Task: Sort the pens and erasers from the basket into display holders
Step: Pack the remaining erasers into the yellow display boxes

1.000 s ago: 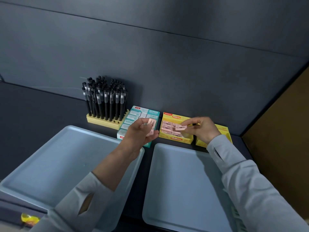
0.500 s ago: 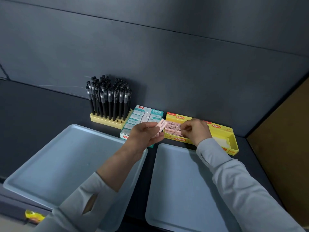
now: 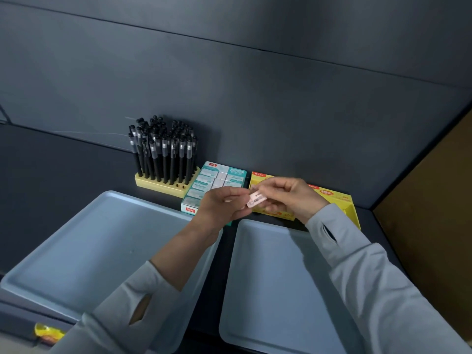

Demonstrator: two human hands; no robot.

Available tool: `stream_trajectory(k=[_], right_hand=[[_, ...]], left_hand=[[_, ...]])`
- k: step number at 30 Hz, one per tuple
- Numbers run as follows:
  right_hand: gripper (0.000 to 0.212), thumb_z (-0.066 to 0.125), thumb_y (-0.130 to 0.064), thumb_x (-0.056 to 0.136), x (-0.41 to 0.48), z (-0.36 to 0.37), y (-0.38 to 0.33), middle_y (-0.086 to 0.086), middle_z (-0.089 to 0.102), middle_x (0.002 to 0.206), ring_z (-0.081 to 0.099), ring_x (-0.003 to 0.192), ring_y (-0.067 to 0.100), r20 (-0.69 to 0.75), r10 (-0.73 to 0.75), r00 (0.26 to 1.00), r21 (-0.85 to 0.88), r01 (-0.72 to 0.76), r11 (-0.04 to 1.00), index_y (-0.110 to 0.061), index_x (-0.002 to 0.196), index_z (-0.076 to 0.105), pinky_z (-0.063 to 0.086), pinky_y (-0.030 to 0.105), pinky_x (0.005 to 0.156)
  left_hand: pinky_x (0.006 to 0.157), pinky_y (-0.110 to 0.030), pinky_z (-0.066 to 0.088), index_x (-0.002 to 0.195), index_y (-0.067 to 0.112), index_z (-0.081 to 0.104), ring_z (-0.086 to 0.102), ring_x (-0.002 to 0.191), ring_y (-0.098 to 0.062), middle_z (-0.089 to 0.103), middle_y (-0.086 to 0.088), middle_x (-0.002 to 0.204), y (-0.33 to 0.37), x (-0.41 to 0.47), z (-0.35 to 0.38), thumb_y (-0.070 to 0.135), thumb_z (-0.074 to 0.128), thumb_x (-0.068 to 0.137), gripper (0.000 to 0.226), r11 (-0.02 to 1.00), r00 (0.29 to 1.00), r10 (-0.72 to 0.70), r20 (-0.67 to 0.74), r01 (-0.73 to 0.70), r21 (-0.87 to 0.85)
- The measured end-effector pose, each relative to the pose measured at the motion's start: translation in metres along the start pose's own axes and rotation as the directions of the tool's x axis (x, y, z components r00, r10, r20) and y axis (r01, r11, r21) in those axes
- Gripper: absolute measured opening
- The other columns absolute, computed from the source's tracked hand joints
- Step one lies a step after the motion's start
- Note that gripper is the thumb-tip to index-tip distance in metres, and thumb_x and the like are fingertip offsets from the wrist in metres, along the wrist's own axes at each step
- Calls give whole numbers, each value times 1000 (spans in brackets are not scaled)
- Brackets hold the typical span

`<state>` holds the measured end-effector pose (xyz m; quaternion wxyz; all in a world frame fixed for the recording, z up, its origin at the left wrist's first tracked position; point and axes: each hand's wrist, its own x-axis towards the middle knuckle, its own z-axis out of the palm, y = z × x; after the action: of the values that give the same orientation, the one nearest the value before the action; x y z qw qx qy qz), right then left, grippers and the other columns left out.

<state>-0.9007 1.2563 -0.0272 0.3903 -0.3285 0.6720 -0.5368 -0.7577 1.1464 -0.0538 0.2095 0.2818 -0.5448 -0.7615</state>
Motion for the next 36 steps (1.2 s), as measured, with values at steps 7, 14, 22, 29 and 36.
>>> stream_trajectory(k=[7, 14, 22, 29, 36], right_hand=[[14, 71, 2, 82, 15, -13, 6, -1, 70, 73, 61, 59, 1, -272, -150, 950, -204, 95, 974, -12, 80, 72, 48, 17, 60], [7, 75, -4, 81, 28, -7, 19, 2, 65, 65, 60, 56, 15, -264, -34, 964, -418, -82, 905, -10, 83, 73, 58, 29, 65], [6, 77, -16, 77, 38, 11, 24, -6, 71, 81, 65, 82, 14, -276, -169, 946, -766, -110, 634, -19, 73, 75, 48, 22, 73], [10, 75, -23, 81, 31, 13, 12, -6, 70, 69, 62, 63, 8, -295, -296, 908, -697, 7, 717, -19, 72, 73, 45, 19, 59], [5, 68, -4, 87, 11, 15, -4, 6, 68, 64, 60, 52, 11, -34, -70, 997, -143, 65, 988, -4, 92, 69, 49, 16, 48]], left_hand=[[97, -34, 51, 105, 8, 63, 66, 105, -26, 65, -10, 103, 3, -4, 1, -10, 55, 89, 25, 999, 998, -1, -56, -1, -45], [95, -28, 52, 117, 3, 48, 69, 99, -22, 58, -19, 122, -2, -2, -10, -8, 41, 97, 24, 997, 999, 46, -17, -47, -66], [94, -30, 53, 113, 3, 46, 65, 109, -28, 60, -24, 123, -8, -3, -20, -8, 49, 94, 22, 998, 1000, 25, -4, -25, -57], [89, -29, 56, 93, 7, 51, 67, 101, -28, 62, -21, 112, -2, -7, -15, -6, 47, 95, 14, 999, 998, 48, 28, -49, 23], [61, -19, 56, 114, 0, 47, 70, 68, -14, 66, -21, 94, -9, 13, -5, -4, 60, 91, 27, 950, 980, 187, -64, -164, 266]])
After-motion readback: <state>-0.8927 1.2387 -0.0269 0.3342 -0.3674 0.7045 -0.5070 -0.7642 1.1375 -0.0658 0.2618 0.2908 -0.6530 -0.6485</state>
